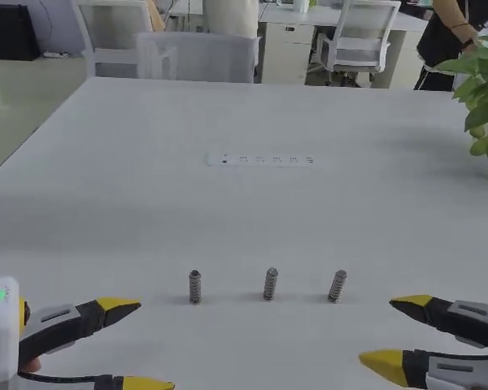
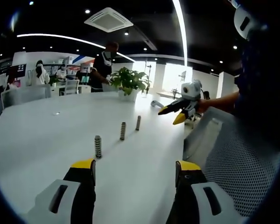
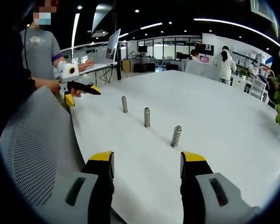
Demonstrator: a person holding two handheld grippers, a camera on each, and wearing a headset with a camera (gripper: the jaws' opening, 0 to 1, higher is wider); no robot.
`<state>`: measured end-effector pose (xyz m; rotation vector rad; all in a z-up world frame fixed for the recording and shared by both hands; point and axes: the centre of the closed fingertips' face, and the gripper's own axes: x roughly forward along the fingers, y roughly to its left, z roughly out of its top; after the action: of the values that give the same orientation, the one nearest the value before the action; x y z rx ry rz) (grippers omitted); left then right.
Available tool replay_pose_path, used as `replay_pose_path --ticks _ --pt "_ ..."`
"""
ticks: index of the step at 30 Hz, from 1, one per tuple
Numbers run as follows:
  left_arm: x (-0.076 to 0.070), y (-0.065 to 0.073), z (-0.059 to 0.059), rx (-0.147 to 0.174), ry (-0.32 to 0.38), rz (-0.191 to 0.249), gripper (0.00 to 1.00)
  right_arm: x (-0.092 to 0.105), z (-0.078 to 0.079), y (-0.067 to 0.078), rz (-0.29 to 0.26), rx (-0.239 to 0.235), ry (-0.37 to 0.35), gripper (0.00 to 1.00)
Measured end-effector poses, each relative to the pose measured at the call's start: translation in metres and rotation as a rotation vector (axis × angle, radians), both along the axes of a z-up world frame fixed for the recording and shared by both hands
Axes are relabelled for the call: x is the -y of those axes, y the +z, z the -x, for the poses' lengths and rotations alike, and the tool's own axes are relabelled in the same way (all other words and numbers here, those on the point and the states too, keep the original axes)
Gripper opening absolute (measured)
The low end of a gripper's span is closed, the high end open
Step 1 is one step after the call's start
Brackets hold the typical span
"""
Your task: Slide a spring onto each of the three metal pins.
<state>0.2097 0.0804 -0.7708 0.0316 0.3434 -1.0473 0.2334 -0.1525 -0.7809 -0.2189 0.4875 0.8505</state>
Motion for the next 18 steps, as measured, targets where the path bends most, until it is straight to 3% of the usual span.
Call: replay_pose_path --ticks 8,18 --pt "-0.003 -0.007 -0.001 -0.024 0.026 0.006 0.72 -0.004 0.002 -0.001 -0.026 0.018 0.005 0.68" --pt "-0.001 -0.015 -0.006 -0.036 0.053 0.03 0.77 0.003 -0.011 -0.005 -0.054 0.088 -0.032 0.82"
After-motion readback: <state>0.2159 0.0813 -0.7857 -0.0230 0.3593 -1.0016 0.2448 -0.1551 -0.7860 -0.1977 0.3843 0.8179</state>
